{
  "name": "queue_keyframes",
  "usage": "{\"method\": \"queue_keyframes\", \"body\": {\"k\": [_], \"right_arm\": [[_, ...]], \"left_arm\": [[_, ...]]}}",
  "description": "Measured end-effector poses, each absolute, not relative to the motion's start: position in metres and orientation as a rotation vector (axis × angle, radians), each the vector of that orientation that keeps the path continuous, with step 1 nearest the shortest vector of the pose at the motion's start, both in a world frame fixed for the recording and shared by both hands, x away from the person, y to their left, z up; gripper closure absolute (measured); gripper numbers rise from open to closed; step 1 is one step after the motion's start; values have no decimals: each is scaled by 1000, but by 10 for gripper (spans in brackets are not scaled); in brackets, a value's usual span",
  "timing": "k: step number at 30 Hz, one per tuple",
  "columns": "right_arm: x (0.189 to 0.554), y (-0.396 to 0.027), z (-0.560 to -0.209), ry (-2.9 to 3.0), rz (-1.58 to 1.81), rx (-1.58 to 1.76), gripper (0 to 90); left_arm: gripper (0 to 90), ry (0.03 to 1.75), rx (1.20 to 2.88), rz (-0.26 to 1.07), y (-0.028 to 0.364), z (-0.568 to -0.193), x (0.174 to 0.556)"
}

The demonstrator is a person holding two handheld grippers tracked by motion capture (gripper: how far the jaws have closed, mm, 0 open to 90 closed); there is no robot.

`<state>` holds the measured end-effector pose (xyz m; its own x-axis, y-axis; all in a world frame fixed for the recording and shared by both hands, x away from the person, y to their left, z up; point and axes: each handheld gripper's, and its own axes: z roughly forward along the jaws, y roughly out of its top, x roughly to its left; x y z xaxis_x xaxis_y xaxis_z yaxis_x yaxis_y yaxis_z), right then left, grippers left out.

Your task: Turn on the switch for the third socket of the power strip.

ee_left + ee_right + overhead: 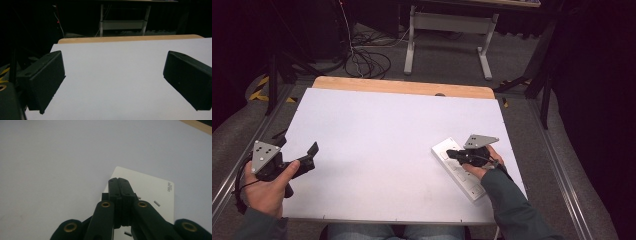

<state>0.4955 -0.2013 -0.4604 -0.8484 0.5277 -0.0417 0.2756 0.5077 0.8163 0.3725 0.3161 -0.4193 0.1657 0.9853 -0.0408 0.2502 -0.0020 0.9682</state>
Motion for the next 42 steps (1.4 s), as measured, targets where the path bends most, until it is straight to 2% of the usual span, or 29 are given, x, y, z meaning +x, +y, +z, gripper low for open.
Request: {"method": "queue_keyframes", "body": {"k": [42], "right_arm": [[504, -187, -465, 2553, 1141, 660, 900]], "left_arm": [[44, 1281, 1445, 942, 319, -420, 370]]}}
